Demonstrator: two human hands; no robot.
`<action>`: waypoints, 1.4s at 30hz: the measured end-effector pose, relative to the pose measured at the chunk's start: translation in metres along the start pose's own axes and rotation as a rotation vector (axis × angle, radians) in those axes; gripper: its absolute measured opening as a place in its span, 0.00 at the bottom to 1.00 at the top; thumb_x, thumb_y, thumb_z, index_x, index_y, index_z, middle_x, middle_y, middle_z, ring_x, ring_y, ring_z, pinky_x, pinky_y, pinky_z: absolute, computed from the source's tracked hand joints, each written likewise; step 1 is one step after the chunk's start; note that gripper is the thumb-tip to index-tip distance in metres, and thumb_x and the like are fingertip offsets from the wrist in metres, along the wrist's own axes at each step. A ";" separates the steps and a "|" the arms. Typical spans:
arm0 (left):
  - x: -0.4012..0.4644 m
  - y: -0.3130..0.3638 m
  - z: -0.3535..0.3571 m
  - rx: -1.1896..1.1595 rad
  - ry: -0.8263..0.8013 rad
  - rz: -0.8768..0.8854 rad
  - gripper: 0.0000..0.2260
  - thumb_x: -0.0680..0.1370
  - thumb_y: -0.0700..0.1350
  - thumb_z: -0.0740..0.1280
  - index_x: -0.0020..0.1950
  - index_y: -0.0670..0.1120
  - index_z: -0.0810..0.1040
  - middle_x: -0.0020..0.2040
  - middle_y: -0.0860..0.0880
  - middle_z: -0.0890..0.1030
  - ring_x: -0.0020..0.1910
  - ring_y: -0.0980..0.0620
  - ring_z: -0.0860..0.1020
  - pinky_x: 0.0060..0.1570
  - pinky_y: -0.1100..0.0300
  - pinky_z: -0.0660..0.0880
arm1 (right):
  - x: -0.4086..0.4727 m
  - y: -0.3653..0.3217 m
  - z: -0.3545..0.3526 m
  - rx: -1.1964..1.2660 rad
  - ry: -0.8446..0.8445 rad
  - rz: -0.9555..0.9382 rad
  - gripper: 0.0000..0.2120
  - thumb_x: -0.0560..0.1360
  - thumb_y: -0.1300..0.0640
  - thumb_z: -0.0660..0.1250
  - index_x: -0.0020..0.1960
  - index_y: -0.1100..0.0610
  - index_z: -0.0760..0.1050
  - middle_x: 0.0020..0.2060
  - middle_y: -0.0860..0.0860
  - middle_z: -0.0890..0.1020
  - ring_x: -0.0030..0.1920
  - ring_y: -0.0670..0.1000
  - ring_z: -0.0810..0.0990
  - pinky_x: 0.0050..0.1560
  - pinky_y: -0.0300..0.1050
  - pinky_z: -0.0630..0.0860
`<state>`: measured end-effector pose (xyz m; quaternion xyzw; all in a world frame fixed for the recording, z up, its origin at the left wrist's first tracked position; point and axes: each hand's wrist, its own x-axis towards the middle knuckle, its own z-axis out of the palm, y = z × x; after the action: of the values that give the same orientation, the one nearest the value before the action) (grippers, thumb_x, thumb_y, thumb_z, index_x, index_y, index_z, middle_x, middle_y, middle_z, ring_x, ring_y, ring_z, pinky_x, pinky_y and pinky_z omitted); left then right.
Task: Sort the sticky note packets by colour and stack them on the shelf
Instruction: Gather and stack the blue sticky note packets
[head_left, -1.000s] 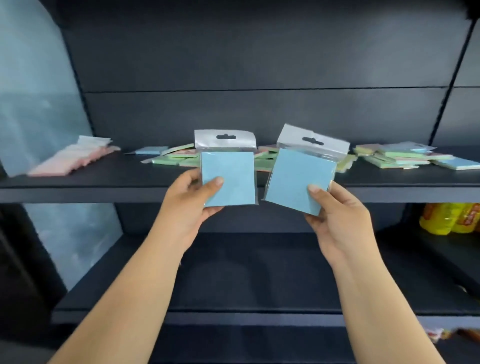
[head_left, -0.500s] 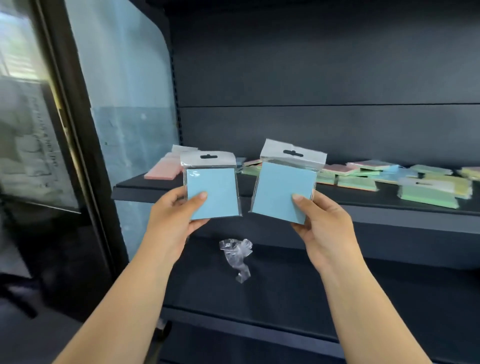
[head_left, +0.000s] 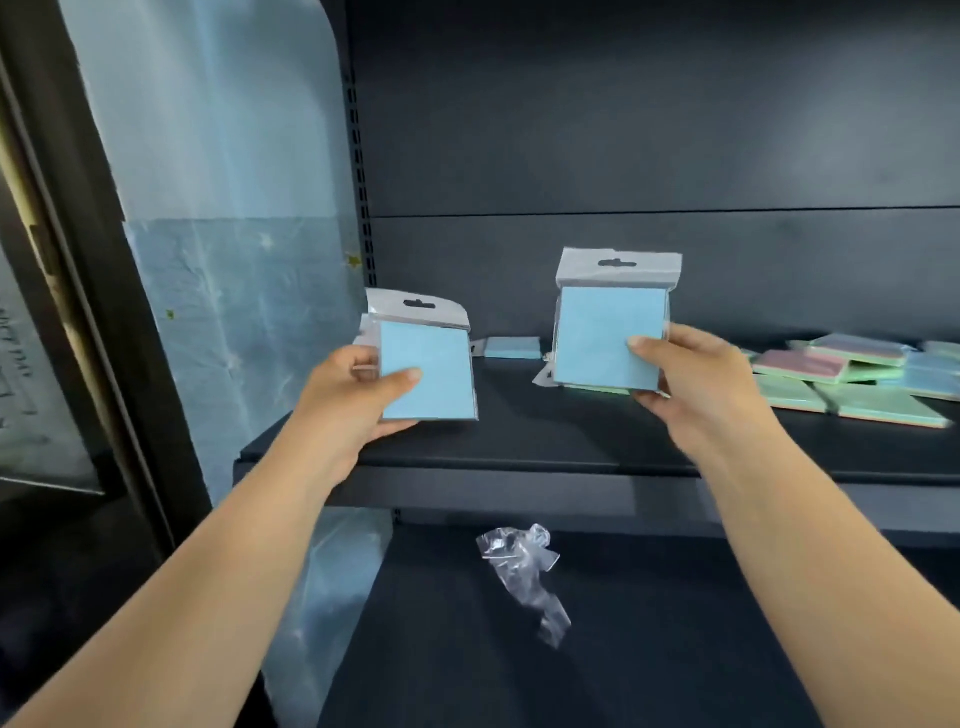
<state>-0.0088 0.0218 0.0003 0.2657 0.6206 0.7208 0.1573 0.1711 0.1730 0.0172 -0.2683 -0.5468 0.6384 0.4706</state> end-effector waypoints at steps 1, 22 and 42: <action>0.012 0.002 0.006 0.032 -0.038 -0.018 0.07 0.74 0.36 0.68 0.46 0.45 0.71 0.44 0.49 0.77 0.41 0.52 0.79 0.29 0.63 0.79 | 0.010 -0.003 0.002 -0.020 0.024 -0.017 0.10 0.76 0.67 0.63 0.39 0.55 0.75 0.42 0.51 0.80 0.40 0.47 0.79 0.37 0.38 0.75; 0.178 -0.045 0.133 1.362 -0.072 0.057 0.16 0.79 0.50 0.63 0.57 0.37 0.74 0.57 0.41 0.78 0.56 0.43 0.76 0.42 0.57 0.67 | 0.168 0.018 0.004 0.025 0.031 0.152 0.07 0.73 0.69 0.66 0.41 0.58 0.73 0.37 0.54 0.78 0.38 0.51 0.78 0.43 0.48 0.75; 0.057 -0.024 0.043 1.537 -0.252 0.449 0.20 0.78 0.59 0.56 0.66 0.53 0.72 0.63 0.53 0.75 0.63 0.53 0.72 0.59 0.61 0.67 | 0.156 0.063 0.076 -0.423 -0.207 0.290 0.06 0.74 0.66 0.66 0.43 0.62 0.69 0.51 0.59 0.74 0.36 0.52 0.75 0.37 0.49 0.77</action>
<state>-0.0323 0.0924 -0.0086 0.4971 0.8518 0.0717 -0.1490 0.0225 0.2811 0.0038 -0.3696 -0.6689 0.5948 0.2493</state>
